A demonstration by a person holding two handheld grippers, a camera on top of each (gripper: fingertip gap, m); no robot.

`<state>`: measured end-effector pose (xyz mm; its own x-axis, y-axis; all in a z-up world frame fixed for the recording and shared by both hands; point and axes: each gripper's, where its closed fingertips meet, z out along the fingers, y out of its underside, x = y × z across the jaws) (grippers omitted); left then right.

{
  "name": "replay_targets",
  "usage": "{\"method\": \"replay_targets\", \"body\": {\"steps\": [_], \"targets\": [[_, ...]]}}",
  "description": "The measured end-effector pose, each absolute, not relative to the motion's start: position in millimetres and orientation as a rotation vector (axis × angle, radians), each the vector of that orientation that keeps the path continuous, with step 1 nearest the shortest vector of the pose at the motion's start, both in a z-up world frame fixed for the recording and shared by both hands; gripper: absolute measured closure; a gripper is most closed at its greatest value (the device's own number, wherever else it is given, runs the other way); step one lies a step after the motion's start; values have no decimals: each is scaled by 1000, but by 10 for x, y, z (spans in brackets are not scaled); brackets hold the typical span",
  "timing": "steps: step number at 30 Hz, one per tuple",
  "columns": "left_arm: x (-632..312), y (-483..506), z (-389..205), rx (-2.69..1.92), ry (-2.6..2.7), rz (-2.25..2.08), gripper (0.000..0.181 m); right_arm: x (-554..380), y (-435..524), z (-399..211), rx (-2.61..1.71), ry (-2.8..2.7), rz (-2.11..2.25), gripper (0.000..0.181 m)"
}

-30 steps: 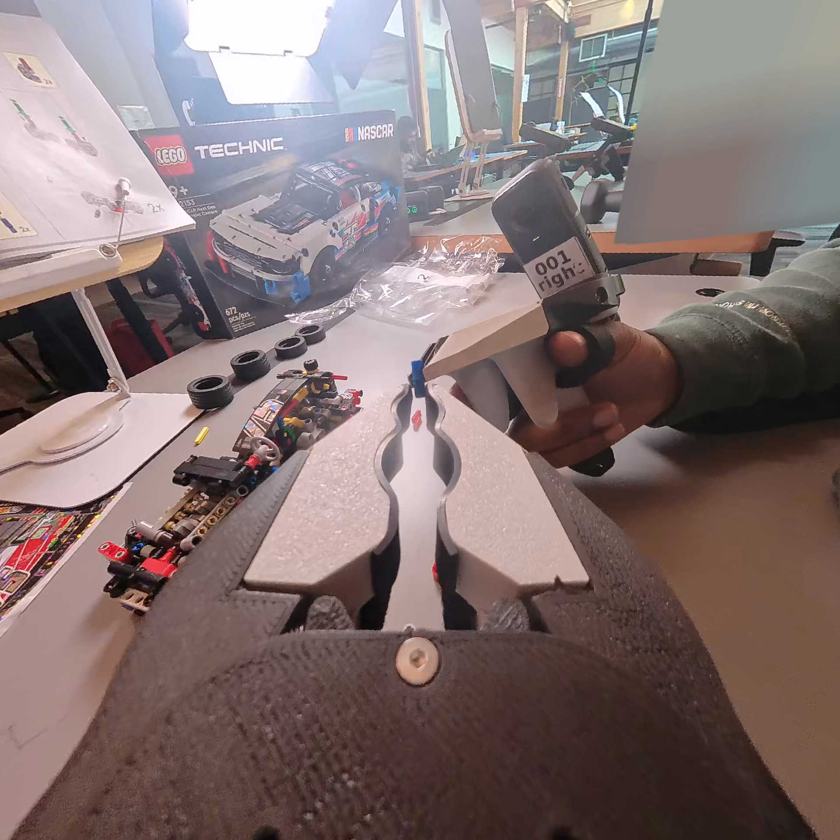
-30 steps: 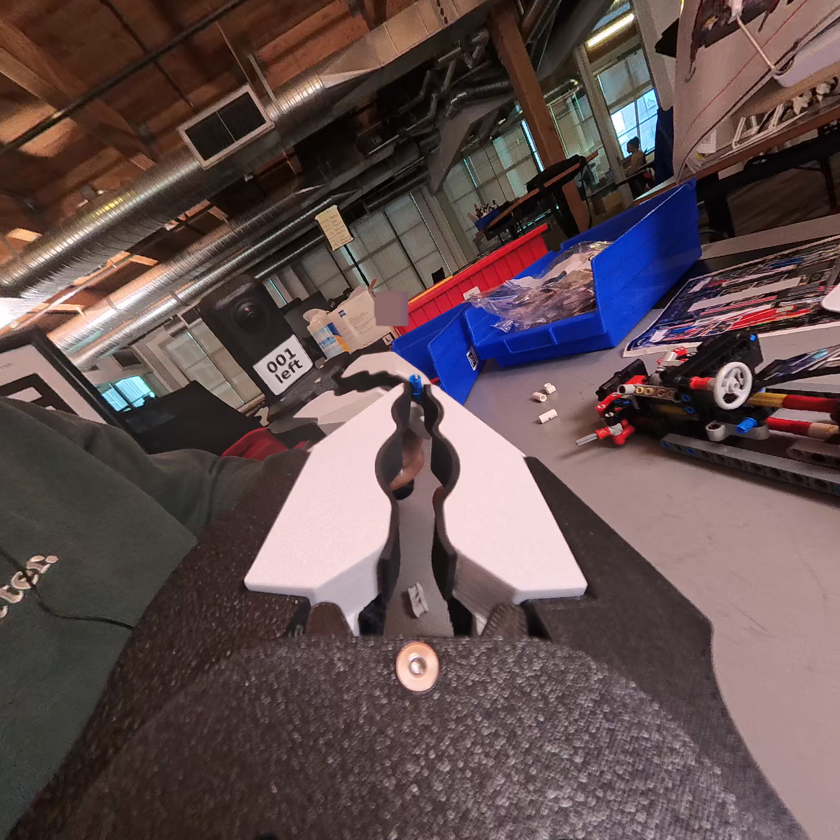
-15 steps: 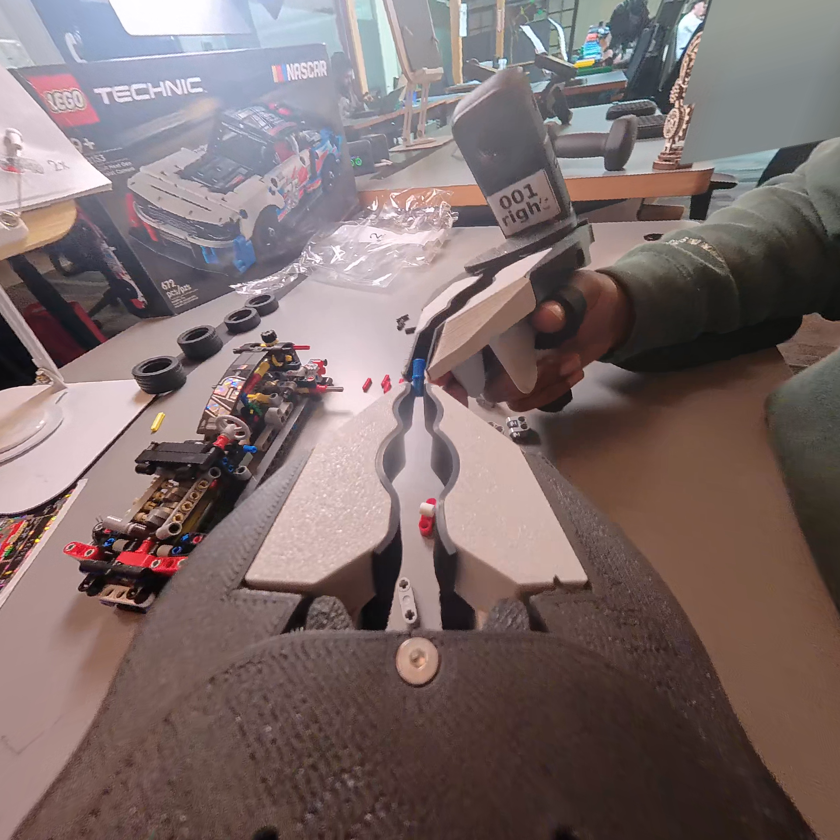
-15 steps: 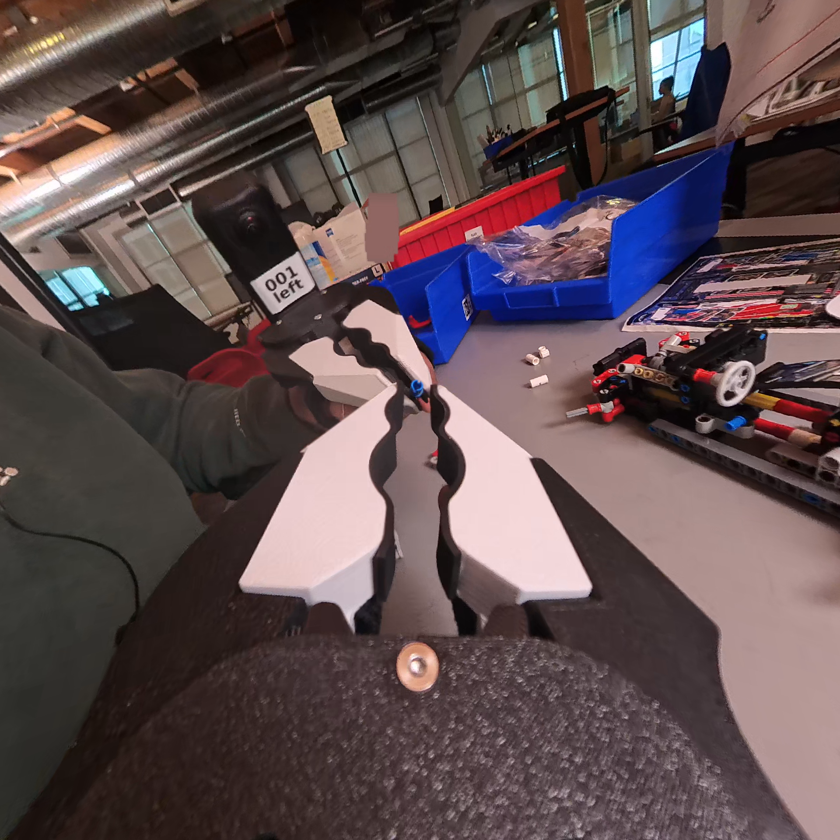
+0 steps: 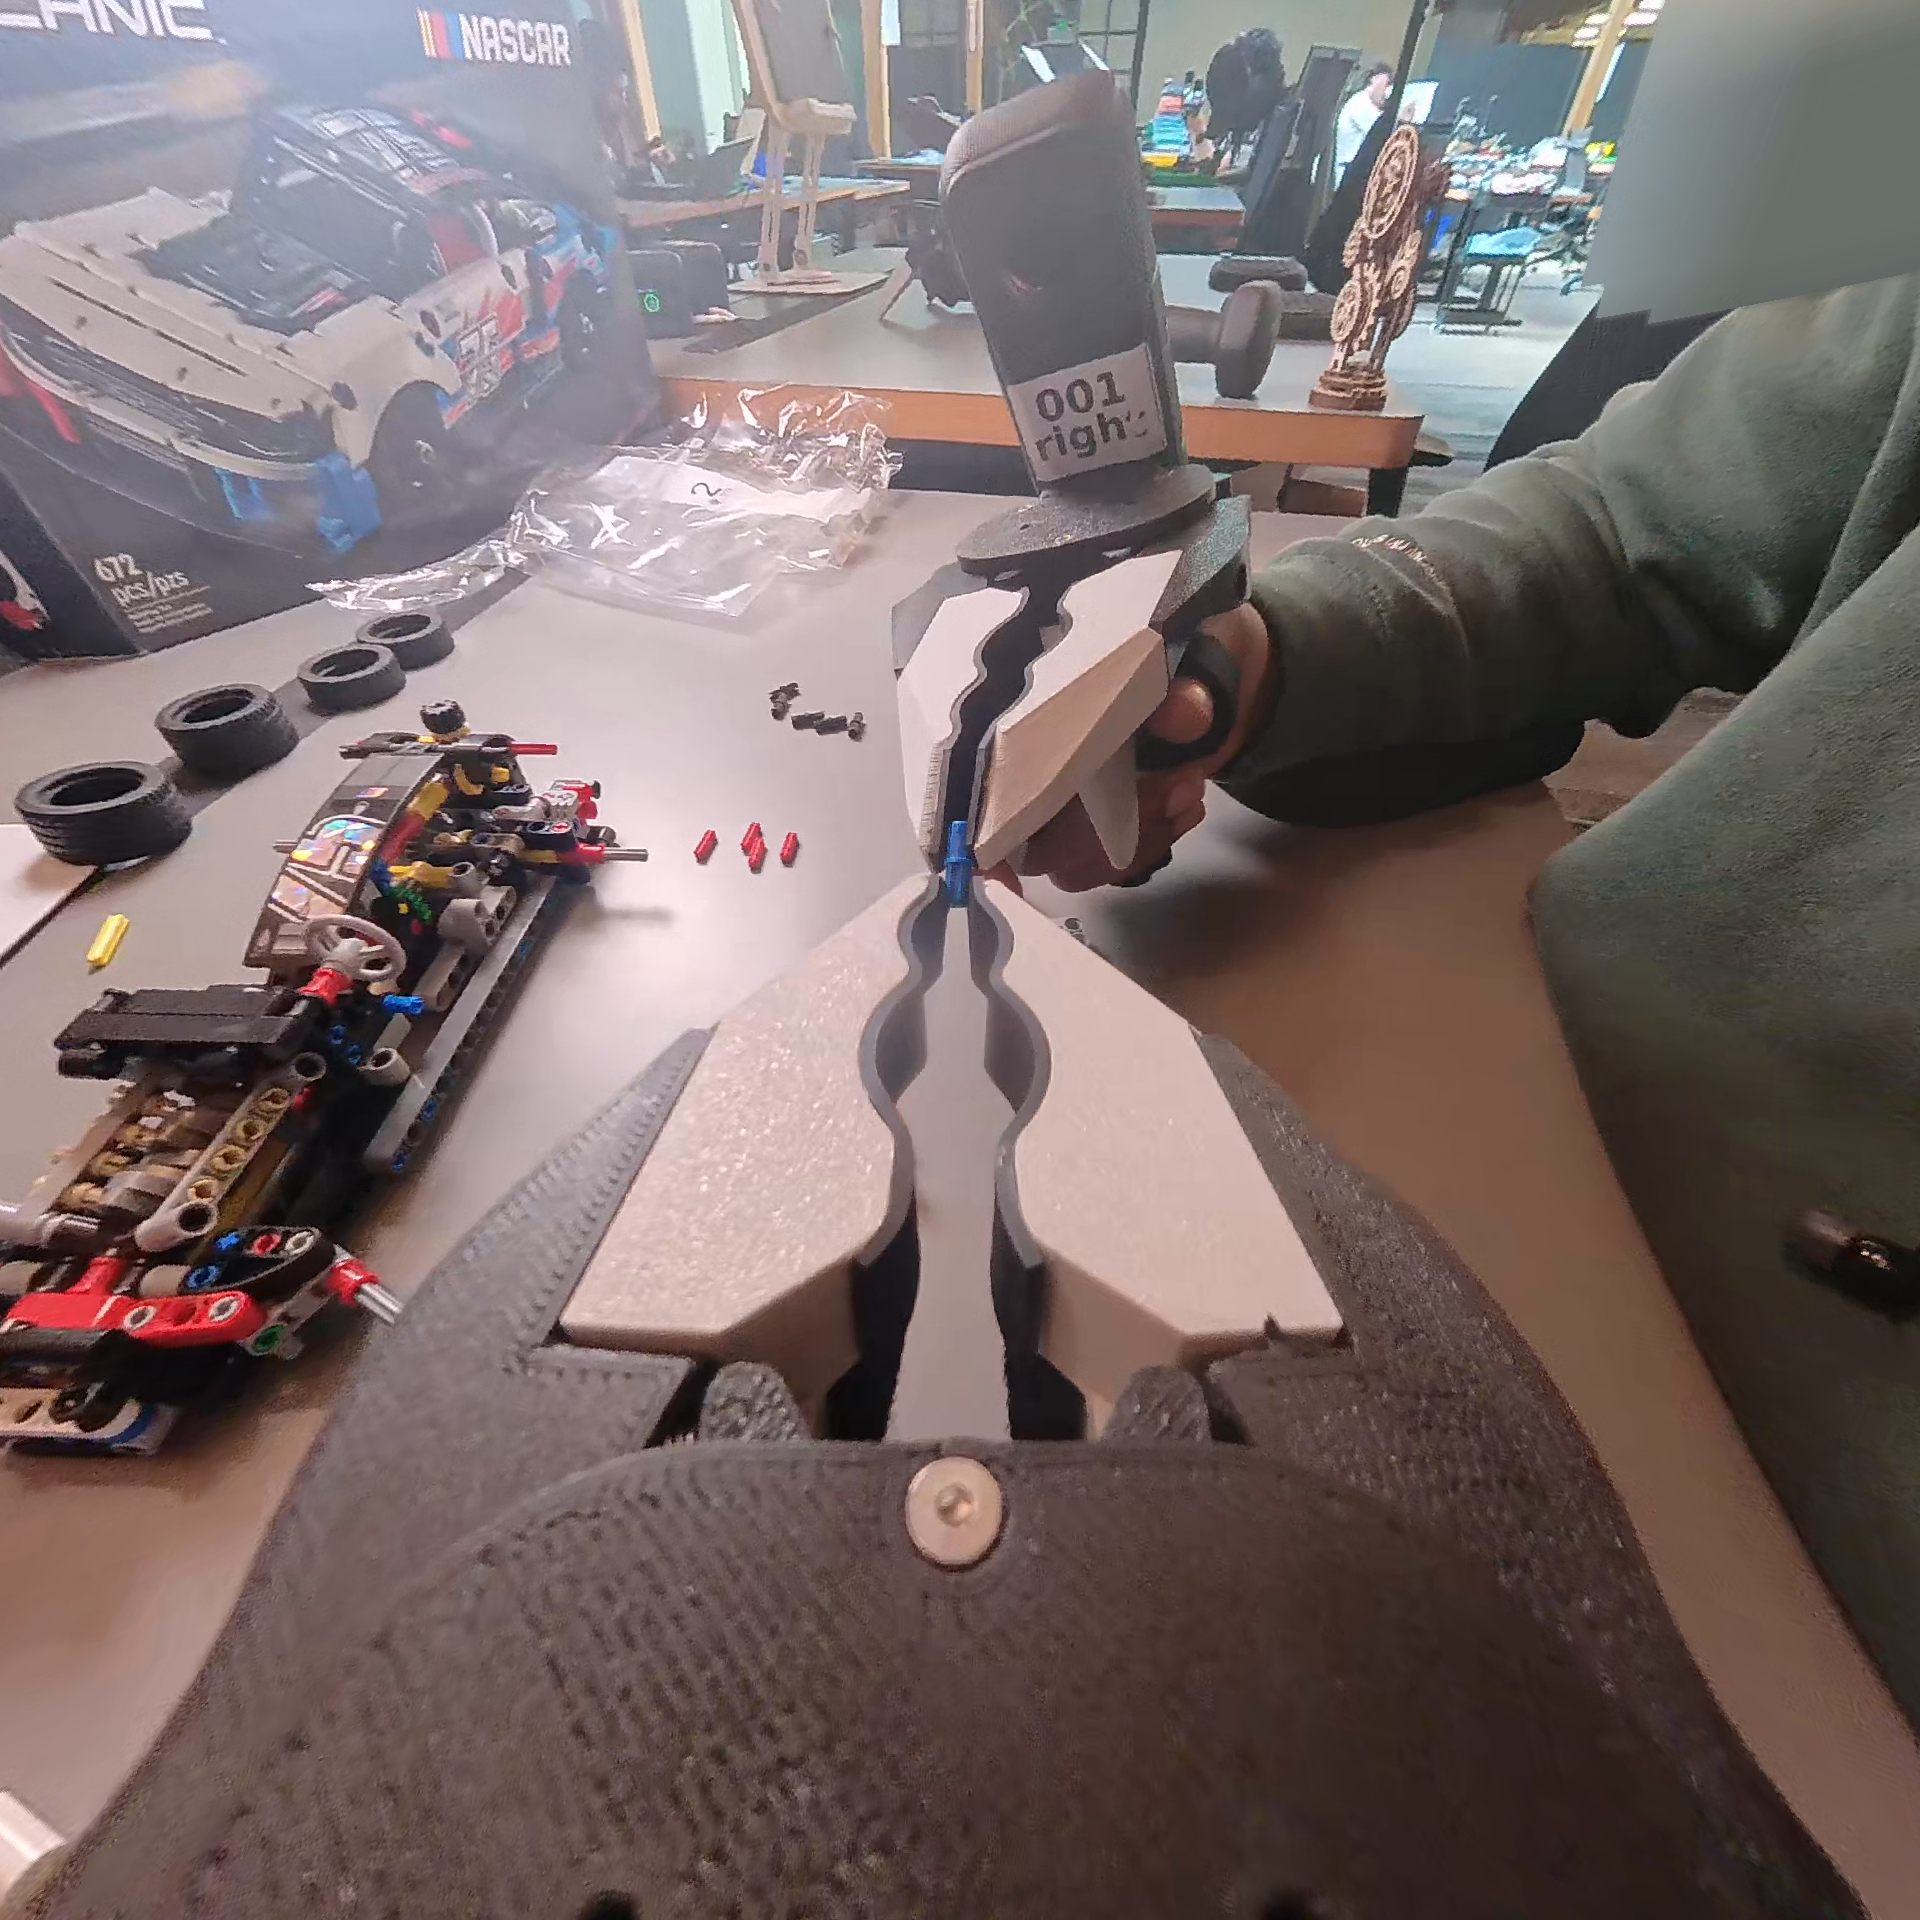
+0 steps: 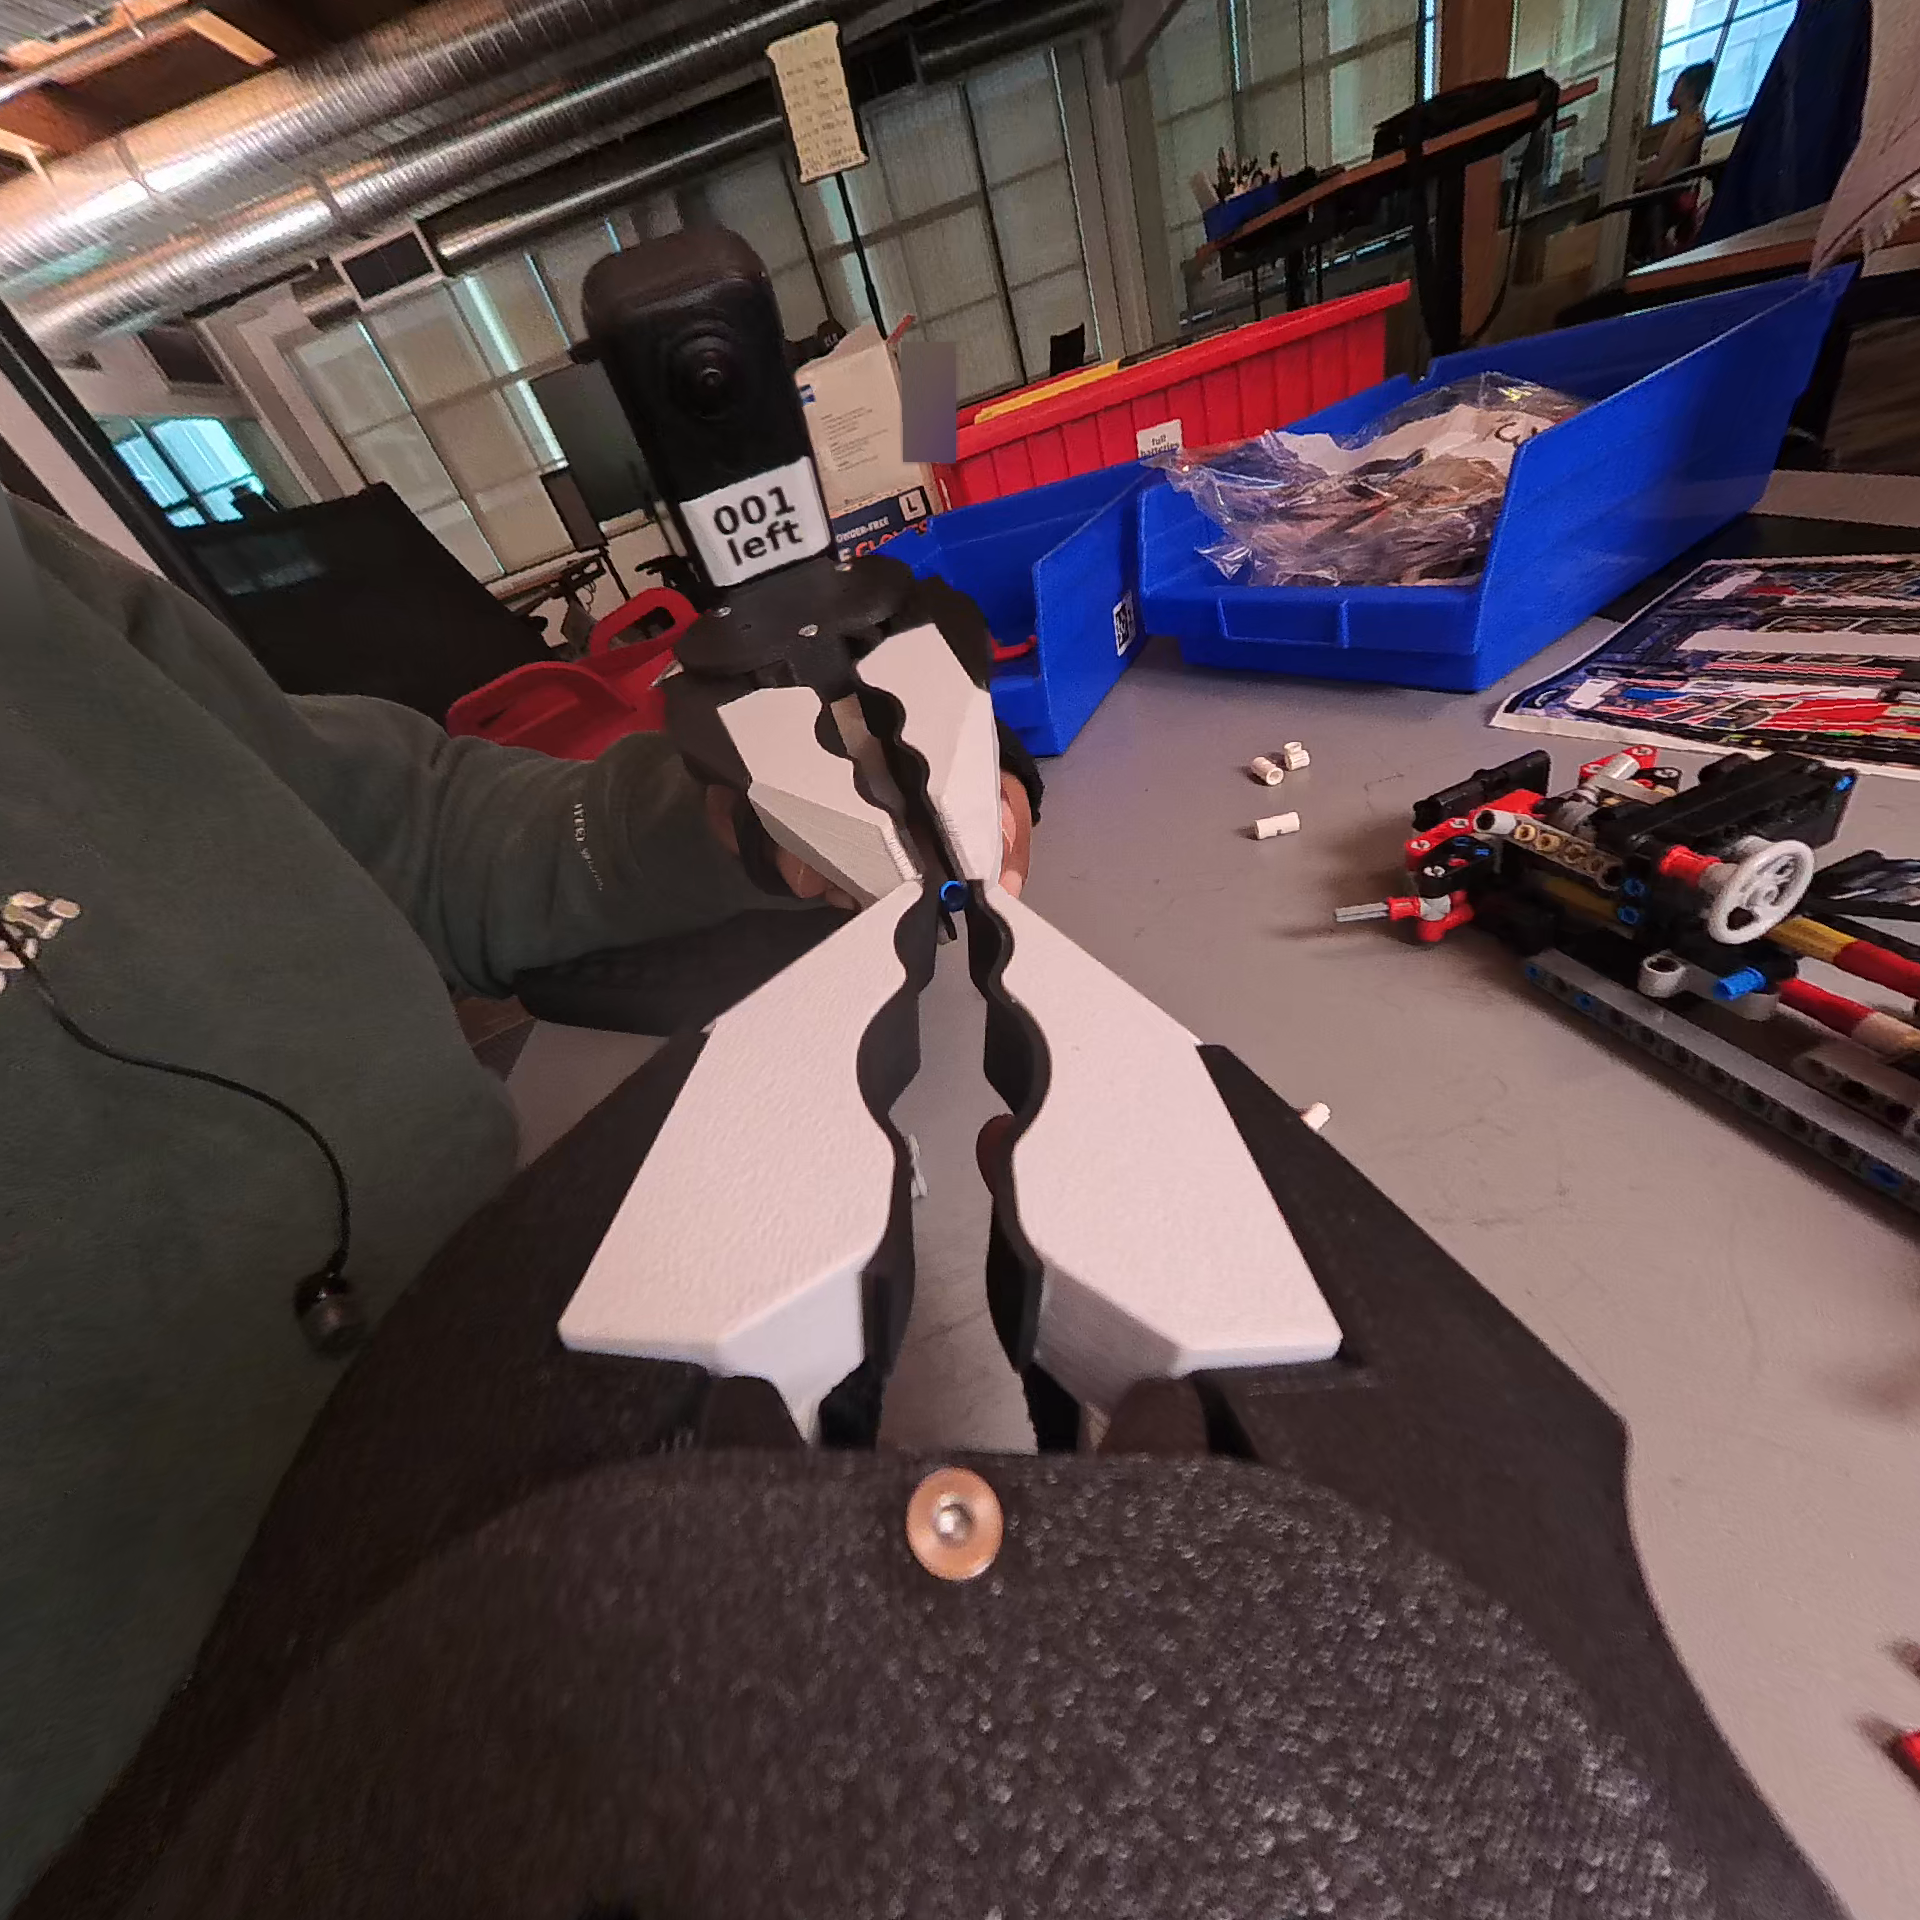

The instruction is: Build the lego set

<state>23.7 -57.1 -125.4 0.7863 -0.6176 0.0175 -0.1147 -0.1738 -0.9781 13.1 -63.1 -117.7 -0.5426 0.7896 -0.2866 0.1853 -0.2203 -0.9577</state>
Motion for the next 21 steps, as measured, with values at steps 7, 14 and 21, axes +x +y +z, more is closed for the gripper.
{"method": "replay_targets", "body": {"steps": [7, 14, 21], "targets": [[297, -624, -1251, -1704, 565, -646, 180, 200, -674, -1201, -1079, -1685, 1771, 178], [362, -697, -1241, -1697, 554, -817, 180, 278, -736, -1273, -975, -1793, 1675, 178], [359, -721, -1273, -1720, 544, -888, 180, 285, -738, -1379, -909, -1855, 1536, 176]]}}
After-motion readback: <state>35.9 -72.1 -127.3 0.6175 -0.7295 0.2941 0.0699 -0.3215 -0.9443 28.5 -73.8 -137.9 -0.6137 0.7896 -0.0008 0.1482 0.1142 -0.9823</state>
